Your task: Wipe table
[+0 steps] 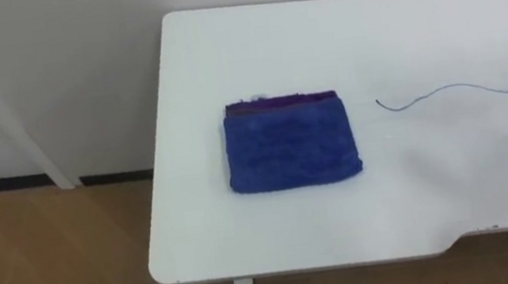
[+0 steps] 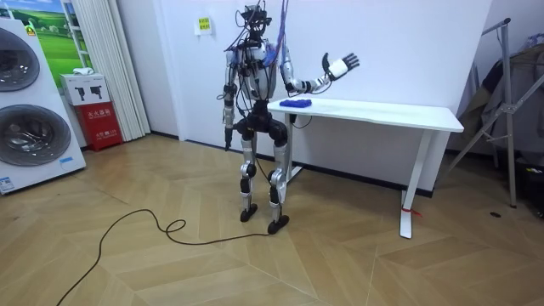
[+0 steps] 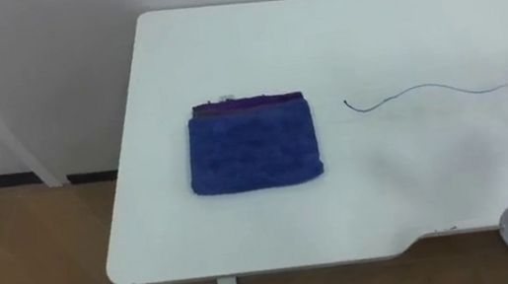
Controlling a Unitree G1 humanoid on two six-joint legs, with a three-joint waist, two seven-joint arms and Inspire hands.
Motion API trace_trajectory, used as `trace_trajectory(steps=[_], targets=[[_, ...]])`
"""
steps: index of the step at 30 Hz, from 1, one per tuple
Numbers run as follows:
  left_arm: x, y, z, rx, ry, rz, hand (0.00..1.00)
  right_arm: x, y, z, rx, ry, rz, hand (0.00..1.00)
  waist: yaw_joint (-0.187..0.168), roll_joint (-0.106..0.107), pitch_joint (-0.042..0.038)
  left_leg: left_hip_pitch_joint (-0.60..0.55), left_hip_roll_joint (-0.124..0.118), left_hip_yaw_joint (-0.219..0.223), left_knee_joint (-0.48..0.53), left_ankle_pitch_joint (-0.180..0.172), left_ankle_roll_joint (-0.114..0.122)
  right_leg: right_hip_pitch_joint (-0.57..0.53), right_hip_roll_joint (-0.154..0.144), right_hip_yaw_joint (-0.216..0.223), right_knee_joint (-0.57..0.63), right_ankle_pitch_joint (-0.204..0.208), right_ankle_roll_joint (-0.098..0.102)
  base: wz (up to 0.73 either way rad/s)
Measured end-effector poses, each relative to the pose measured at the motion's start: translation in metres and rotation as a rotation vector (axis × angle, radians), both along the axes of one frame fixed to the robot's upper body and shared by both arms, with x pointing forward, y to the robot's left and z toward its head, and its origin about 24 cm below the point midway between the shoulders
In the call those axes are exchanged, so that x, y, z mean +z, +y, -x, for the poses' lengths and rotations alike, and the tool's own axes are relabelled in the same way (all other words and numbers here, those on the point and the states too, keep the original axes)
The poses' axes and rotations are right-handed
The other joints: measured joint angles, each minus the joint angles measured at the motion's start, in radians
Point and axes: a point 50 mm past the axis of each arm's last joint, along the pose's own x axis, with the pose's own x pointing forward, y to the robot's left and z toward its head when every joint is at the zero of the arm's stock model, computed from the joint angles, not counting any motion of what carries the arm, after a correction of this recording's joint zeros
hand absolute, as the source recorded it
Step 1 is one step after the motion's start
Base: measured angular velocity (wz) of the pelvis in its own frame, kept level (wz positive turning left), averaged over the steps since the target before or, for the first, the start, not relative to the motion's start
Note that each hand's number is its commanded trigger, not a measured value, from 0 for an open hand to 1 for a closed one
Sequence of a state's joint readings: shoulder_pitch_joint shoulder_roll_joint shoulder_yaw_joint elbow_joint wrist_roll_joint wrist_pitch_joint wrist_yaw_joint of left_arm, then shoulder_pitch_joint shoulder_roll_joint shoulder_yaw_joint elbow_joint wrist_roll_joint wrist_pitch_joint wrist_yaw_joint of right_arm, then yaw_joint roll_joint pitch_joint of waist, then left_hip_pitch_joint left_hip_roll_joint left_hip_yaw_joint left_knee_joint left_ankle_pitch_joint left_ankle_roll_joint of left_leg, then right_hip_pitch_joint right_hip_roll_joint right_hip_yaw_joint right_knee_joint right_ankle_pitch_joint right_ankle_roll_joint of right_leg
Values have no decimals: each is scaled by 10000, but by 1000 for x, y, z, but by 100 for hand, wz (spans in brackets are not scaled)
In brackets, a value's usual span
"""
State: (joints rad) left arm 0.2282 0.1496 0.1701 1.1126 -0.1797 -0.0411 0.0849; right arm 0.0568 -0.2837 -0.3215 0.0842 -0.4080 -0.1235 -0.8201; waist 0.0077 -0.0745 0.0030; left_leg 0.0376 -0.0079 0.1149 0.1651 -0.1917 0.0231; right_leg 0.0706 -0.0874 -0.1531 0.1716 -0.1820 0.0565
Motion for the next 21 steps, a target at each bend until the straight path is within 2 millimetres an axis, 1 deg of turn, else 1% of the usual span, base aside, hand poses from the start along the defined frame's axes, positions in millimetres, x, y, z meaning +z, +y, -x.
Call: trace_trajectory(steps=[2, 6, 9, 10, 11, 12, 13, 15, 16, 18, 20, 21], targets=[[0, -1, 0, -98, -8, 82, 0, 7, 9, -7, 684, 15, 298, 0, 28, -10, -3, 18, -6, -87, 7, 2, -3, 61, 2, -38, -5, 0, 1, 11], [-1, -3, 0, -424, 64, 84, 0, 17, 19, -18, 1651, 189, 754, 0, 67, -20, 4, -1, -7, -138, 1, 2, -3, 70, 1, -152, -10, 0, 1, 4], [0, -3, -3, -569, 1, 48, 0, 29, 37, -24, 2636, 264, 1370, 0, 262, -100, 57, 0, 6, -146, -5, 5, -10, 72, 14, -151, -14, -1, 1, 0], [0, -3, -3, -588, -36, 41, 0, 29, 41, -25, 2824, 308, 1435, 0, 292, -120, 65, 2, 8, -147, -3, 6, -10, 72, 16, -147, -14, 0, 1, 0], [0, -3, -5, -684, -70, 18, 0, 28, 48, -28, 3186, 607, 1726, 0, 349, -176, 52, 4, 7, -146, -1, 6, -11, 69, 15, -146, -15, 0, 0, 0], [1, -3, -6, -721, -101, 12, 0, 26, 51, -29, 3339, 775, 1885, 0, 393, -196, 45, 6, 6, -145, 0, 6, -11, 66, 15, -141, -15, 0, 0, 0], [1, -3, -8, -838, -161, -11, 0, 24, 57, -31, 3626, 1081, 2199, 0, 522, -227, 39, -1, 3, -136, 1, 6, -11, 46, 10, -138, -13, 1, -1, 0], [1, -2, -11, -911, -243, -5, 0, 22, 65, -34, 4013, 1430, 2570, 0, 637, -258, 18, -7, 0, -136, 0, 6, -10, 44, 3, -147, -14, 1, -1, 0], [2, -2, -12, -968, -257, -11, 0, 21, 70, -35, 4203, 1662, 2959, 0, 780, -260, 18, -5, -1, -179, 1, 6, -11, 48, 4, -144, -17, 1, -1, 0], [2, -1, -13, -1097, -265, -60, 0, 21, 84, -41, 4850, 1953, 3521, 0, 814, -266, 23, -14, 0, -288, 8, 9, -14, 84, 4, -244, -42, 1, -1, 10], [2, 0, -14, -1269, -236, -101, 0, 19, 95, -44, 5359, 2247, 3896, 0, 797, -275, 29, -12, 2, -378, 13, 16, -27, 144, 6, -436, -48, 1, -1, 19], [3, 1, -15, -1391, -233, -116, 0, 18, 102, -45, 5683, 2434, 4097, 0, 829, -293, 31, -15, 7, -407, 11, 21, -34, 160, 14, -465, -48, 1, -1, 15]])
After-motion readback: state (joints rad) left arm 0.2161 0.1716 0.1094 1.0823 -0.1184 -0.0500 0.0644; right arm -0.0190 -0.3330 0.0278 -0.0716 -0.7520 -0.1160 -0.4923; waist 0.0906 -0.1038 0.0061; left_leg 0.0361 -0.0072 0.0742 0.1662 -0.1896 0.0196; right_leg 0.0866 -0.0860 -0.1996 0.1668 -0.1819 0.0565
